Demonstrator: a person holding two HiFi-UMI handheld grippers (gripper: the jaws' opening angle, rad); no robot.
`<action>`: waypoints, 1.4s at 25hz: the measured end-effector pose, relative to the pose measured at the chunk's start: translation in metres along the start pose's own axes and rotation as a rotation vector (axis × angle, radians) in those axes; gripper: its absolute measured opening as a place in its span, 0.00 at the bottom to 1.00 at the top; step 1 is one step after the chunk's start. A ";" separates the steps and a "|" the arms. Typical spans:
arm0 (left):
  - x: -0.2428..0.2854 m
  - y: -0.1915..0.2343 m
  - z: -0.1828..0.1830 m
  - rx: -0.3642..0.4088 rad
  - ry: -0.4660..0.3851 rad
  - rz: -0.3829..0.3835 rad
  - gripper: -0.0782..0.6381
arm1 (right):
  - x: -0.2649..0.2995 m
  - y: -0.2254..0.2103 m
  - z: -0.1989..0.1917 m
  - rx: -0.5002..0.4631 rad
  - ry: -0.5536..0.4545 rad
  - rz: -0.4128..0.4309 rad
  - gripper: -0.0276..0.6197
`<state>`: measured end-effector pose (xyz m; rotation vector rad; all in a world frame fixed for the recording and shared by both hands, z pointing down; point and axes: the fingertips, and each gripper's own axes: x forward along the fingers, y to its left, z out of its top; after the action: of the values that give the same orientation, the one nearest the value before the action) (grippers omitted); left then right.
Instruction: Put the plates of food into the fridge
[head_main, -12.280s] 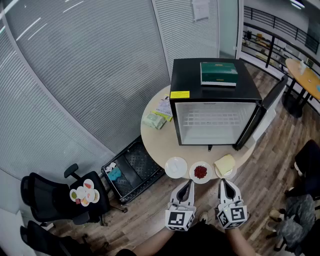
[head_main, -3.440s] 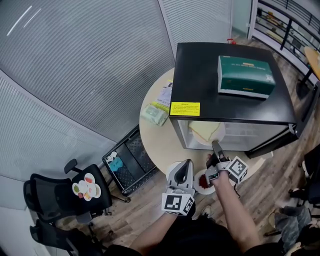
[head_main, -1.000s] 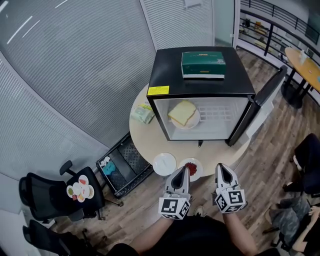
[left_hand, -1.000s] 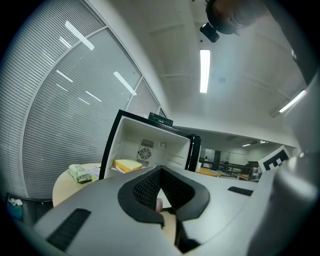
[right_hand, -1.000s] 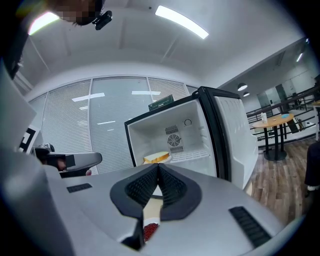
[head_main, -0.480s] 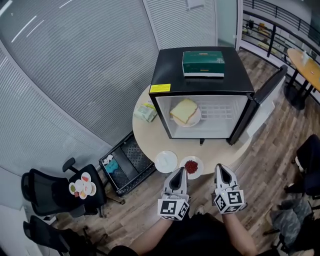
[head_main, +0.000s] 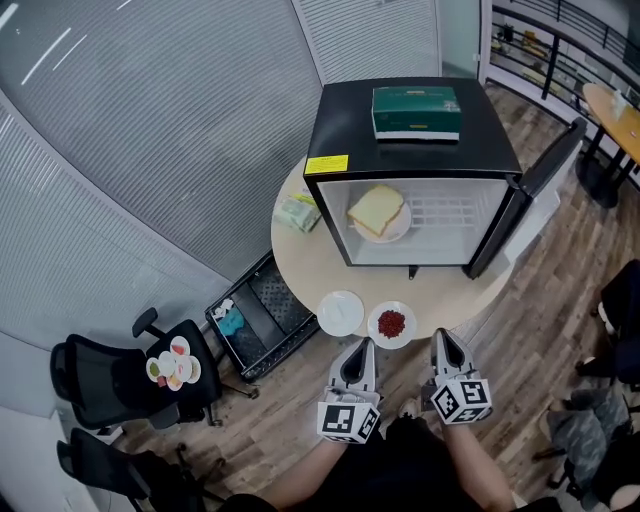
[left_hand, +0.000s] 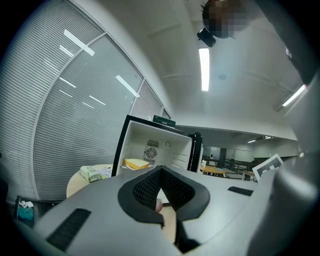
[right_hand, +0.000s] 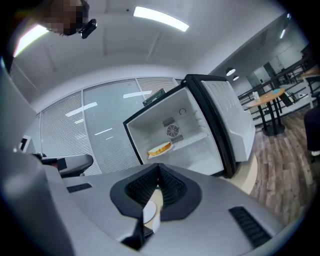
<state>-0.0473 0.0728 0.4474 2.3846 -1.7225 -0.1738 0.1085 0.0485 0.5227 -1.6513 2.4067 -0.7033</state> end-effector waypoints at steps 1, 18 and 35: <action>0.002 0.004 -0.001 -0.001 0.003 -0.005 0.12 | 0.002 -0.003 -0.007 0.023 0.004 -0.010 0.05; 0.050 0.058 -0.032 -0.034 0.080 -0.089 0.11 | 0.031 -0.072 -0.194 0.689 0.136 -0.198 0.11; 0.062 0.065 -0.070 -0.066 0.139 -0.087 0.12 | 0.070 -0.064 -0.278 0.923 0.242 -0.134 0.24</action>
<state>-0.0730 0.0002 0.5311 2.3655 -1.5292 -0.0736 0.0332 0.0493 0.8060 -1.3432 1.6172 -1.7644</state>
